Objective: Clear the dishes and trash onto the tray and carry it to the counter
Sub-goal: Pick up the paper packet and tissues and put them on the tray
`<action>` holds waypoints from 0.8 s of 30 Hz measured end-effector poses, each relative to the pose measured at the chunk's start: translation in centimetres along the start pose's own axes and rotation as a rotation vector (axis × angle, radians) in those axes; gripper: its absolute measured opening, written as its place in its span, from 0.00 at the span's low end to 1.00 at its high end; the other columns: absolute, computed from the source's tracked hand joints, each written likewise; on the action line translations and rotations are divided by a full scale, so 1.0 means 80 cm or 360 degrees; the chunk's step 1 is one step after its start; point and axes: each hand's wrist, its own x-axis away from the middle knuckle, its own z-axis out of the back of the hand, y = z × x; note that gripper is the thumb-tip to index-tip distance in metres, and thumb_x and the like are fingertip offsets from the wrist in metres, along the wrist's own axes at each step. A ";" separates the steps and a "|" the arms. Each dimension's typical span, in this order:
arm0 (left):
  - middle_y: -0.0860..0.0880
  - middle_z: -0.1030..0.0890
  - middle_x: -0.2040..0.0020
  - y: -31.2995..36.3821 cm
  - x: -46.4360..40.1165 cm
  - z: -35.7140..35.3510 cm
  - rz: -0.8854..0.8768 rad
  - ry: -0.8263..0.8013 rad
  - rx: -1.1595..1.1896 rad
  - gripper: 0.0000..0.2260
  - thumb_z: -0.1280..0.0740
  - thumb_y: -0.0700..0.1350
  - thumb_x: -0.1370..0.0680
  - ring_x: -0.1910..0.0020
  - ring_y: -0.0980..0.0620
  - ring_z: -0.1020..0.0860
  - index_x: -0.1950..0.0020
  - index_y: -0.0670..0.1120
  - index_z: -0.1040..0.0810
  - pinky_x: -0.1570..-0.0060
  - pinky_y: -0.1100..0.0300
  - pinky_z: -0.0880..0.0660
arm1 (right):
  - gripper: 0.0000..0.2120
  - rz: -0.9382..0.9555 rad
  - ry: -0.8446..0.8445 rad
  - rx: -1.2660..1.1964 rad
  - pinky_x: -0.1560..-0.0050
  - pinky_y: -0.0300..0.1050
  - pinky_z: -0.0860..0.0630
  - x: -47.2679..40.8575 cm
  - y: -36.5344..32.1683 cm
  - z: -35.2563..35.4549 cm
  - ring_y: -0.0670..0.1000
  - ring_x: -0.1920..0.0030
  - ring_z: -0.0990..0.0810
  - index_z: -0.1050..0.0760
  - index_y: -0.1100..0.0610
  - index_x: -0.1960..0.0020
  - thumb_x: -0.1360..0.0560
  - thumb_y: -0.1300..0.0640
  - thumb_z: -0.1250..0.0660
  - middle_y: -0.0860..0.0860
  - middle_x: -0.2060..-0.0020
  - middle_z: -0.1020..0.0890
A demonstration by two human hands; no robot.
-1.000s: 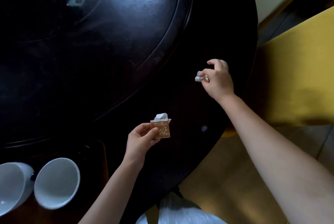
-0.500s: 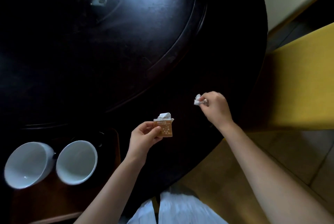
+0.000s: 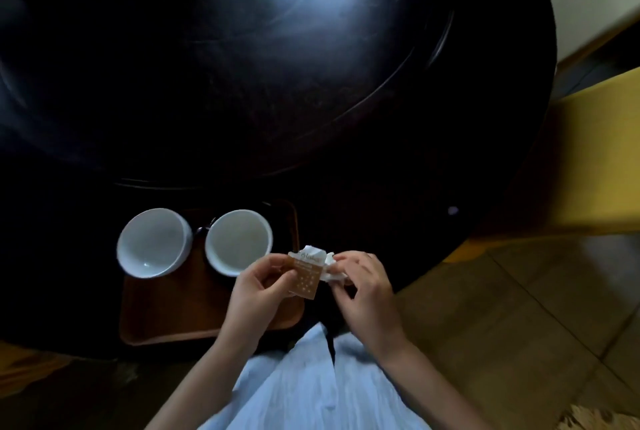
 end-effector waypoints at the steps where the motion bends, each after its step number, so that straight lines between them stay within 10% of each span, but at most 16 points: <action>1: 0.48 0.15 0.60 -0.005 0.008 0.021 0.0005 0.0035 -0.0016 0.10 0.32 0.34 0.27 0.57 0.49 0.17 0.58 0.49 0.17 0.55 0.53 0.20 | 0.07 0.0017 -0.0002 0.0004 0.45 0.38 0.28 0.005 -0.010 -0.011 0.51 0.50 0.22 0.20 0.59 0.57 0.33 0.68 0.27 0.53 0.56 0.18; 13: 0.49 0.16 0.63 -0.087 0.015 0.235 -0.0027 0.0142 -0.0514 0.11 0.32 0.36 0.26 0.60 0.50 0.18 0.57 0.53 0.20 0.65 0.69 0.23 | 0.09 0.0094 -0.0034 0.0421 0.60 0.40 0.19 0.056 -0.076 -0.148 0.53 0.53 0.21 0.21 0.59 0.55 0.34 0.67 0.28 0.53 0.57 0.19; 24: 0.50 0.22 0.60 -0.103 -0.033 0.247 -0.0330 0.0080 -0.1166 0.05 0.32 0.37 0.28 0.60 0.51 0.24 0.53 0.42 0.21 0.61 0.62 0.32 | 0.14 -0.0028 -0.0076 0.0702 0.63 0.46 0.18 0.065 -0.083 -0.183 0.54 0.54 0.20 0.22 0.58 0.53 0.37 0.64 0.25 0.54 0.57 0.19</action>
